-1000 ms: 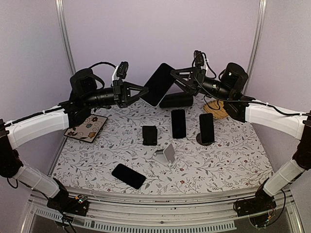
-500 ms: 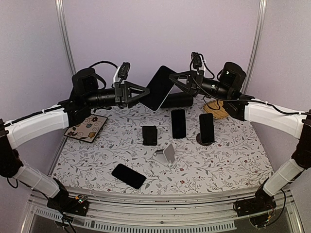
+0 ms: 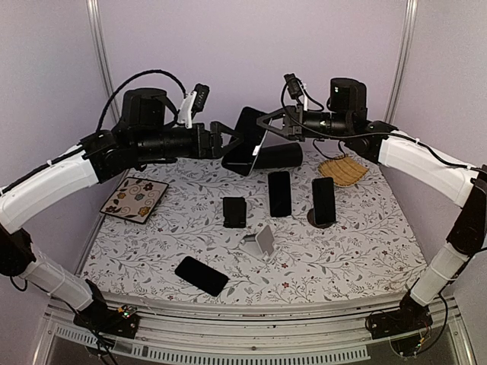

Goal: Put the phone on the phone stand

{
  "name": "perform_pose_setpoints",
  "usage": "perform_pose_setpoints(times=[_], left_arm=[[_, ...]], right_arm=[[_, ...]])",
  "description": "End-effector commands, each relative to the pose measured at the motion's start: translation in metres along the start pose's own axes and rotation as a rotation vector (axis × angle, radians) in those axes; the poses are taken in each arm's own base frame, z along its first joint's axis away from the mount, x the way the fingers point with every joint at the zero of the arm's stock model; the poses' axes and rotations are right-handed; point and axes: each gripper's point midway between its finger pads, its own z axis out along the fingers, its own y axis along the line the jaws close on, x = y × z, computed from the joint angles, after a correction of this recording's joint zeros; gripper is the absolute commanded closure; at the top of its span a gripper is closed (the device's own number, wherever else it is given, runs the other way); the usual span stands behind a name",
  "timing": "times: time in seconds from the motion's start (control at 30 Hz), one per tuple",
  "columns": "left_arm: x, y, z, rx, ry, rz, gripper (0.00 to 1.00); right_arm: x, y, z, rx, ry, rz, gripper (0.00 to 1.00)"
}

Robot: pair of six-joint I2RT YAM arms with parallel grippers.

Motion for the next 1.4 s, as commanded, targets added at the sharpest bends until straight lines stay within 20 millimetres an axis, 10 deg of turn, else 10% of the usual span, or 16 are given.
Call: perform_pose_setpoints(times=[0.0,0.8,1.37], left_arm=[[0.005,0.017,0.003,-0.236,0.045,0.173,0.09],[0.021,0.016,0.048,-0.412,0.169,0.278,0.06],[0.026,0.031,0.060,-0.471,0.213,0.232,0.34]], right_arm=[[-0.001,-0.007,0.005,0.054,0.045,-0.057,0.98],[0.012,0.002,0.032,0.088,0.154,-0.070,0.98],[0.018,0.005,0.034,0.091,0.173,-0.077,0.98]])
